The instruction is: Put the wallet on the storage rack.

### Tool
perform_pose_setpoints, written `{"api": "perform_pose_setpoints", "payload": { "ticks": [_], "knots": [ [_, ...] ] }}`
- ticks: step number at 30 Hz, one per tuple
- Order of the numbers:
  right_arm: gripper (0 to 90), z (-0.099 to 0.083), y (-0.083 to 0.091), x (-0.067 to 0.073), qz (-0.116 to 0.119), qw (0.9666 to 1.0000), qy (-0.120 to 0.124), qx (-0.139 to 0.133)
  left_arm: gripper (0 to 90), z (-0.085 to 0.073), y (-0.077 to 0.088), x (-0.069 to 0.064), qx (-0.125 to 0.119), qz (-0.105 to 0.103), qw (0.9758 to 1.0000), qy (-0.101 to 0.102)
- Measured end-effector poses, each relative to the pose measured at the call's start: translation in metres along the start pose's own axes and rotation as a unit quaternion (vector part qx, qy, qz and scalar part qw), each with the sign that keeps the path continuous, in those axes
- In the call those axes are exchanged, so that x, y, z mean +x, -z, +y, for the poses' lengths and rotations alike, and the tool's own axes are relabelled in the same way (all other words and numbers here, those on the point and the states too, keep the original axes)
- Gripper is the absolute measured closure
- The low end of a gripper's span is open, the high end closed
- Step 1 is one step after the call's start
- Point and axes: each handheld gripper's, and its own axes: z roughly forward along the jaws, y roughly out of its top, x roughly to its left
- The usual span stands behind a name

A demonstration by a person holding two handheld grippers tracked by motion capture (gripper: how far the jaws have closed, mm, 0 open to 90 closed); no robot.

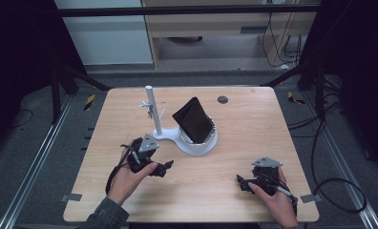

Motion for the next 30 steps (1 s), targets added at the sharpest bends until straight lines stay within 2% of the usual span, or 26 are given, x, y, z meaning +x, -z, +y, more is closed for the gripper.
{"api": "perform_pose_setpoints", "payload": {
  "ticks": [6, 17, 23, 26, 30],
  "knots": [
    [0.6, 0.000, 0.000, 0.000, 0.001, 1.0000, 0.000, 0.000, 4.2, -0.013, 0.000, 0.008, 0.009, 0.007, 0.9999, 0.010],
    [0.6, 0.000, 0.000, 0.000, 0.001, 1.0000, 0.000, 0.000, 4.3, -0.039, 0.002, 0.026, 0.020, 0.021, 0.9987, 0.042],
    [0.6, 0.000, 0.000, 0.000, 0.001, 1.0000, 0.000, 0.000, 4.4, -0.059, 0.001, 0.040, 0.031, 0.034, 0.9970, 0.062],
    [0.6, 0.000, 0.000, 0.000, 0.001, 1.0000, 0.000, 0.000, 4.5, -0.074, 0.001, 0.051, 0.037, 0.046, 0.9949, 0.082],
    [0.6, 0.000, 0.000, 0.000, 0.001, 1.0000, 0.000, 0.000, 4.7, -0.084, 0.001, 0.058, 0.040, 0.055, 0.9933, 0.093]
  ]
}}
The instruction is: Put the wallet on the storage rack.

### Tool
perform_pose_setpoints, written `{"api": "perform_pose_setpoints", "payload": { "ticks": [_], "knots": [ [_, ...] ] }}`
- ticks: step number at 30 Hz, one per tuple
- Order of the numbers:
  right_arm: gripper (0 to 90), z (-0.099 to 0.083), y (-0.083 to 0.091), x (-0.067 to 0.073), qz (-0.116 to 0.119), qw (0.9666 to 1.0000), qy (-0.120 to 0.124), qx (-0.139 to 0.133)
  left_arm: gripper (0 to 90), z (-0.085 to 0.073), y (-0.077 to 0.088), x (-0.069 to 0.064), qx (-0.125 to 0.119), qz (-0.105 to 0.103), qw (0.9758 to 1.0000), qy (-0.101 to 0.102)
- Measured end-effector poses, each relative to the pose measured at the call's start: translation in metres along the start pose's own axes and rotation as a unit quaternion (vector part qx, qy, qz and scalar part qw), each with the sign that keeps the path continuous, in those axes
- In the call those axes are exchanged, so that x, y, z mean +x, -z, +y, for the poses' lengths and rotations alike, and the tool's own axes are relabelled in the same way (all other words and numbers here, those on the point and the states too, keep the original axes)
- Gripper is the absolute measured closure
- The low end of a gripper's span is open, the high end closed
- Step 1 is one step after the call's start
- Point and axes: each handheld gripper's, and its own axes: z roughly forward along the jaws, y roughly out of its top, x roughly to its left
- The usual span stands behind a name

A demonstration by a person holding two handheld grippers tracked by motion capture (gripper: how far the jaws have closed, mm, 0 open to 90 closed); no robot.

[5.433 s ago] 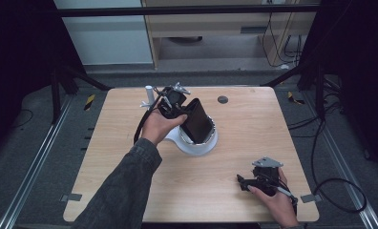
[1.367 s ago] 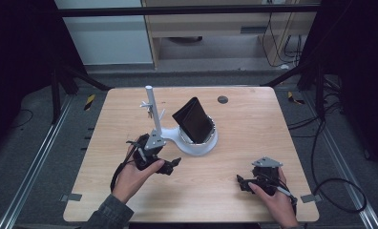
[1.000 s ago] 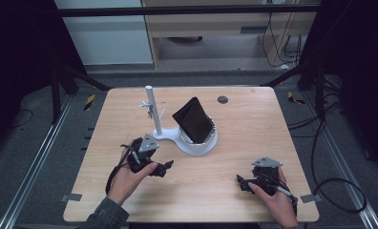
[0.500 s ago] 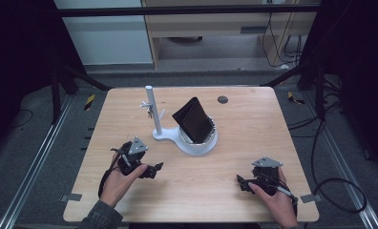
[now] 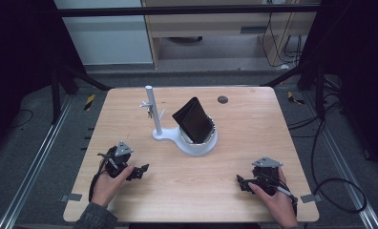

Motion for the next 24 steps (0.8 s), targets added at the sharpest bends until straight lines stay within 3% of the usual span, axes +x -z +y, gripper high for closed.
{"api": "perform_pose_setpoints", "payload": {
  "ticks": [8, 14, 20, 24],
  "knots": [
    [0.6, 0.000, 0.000, 0.000, 0.000, 1.0000, 0.000, 0.000, 5.2, -0.012, -0.007, 0.010, 0.006, 0.011, 0.9998, 0.016],
    [0.6, 0.000, 0.000, 0.000, 0.000, 1.0000, 0.000, 0.000, 5.1, -0.019, -0.015, 0.014, 0.024, 0.017, 0.9995, 0.011],
    [0.5, 0.000, 0.000, 0.000, -0.001, 1.0000, 0.000, 0.000, 2.8, -0.024, -0.016, 0.020, 0.003, 0.019, 0.9997, 0.014],
    [0.4, 0.000, 0.000, 0.000, -0.002, 1.0000, 0.001, -0.001, 1.6, -0.024, -0.017, 0.020, 0.004, 0.020, 0.9997, 0.014]
  ]
}}
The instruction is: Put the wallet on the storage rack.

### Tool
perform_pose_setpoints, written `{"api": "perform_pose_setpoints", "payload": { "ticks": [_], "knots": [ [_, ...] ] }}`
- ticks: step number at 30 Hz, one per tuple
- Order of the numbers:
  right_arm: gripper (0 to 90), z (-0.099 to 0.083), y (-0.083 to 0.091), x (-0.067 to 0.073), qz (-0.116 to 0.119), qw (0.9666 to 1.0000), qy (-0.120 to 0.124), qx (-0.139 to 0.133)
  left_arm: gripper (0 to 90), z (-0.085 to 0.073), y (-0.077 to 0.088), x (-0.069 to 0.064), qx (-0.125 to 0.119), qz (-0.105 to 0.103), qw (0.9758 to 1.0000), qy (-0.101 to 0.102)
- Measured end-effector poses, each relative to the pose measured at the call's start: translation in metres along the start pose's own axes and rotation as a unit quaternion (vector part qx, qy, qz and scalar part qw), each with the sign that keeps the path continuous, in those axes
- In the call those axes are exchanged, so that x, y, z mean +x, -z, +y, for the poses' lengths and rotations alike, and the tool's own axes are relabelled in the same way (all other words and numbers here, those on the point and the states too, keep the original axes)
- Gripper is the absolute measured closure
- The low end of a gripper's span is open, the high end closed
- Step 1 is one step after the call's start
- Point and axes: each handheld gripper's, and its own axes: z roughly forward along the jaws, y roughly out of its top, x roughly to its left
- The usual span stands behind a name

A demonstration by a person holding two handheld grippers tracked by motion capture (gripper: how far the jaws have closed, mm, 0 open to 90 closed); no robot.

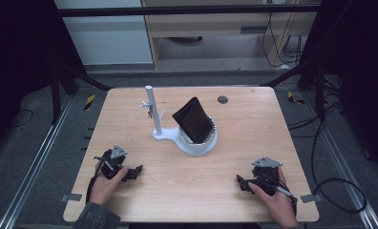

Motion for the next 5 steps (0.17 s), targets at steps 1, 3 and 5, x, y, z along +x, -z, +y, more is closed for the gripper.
{"api": "perform_pose_setpoints", "payload": {
  "ticks": [1, 3, 5],
  "knots": [
    [0.5, 0.0000, 0.0000, -0.0001, -0.001, 1.0000, 0.001, 0.000, 1.4, 0.0000, 0.0000, 0.0000, 0.000, 0.000, 1.0000, 0.000],
    [0.4, 0.0000, 0.0000, 0.0000, -0.001, 1.0000, 0.001, 0.000, 0.8, 0.0000, -0.0003, 0.0001, 0.001, 0.002, 1.0000, 0.001],
    [0.4, 0.0000, 0.0001, 0.0000, -0.001, 1.0000, 0.001, 0.000, 0.0, 0.0001, -0.0003, 0.0002, 0.002, 0.003, 1.0000, 0.002]
  ]
}}
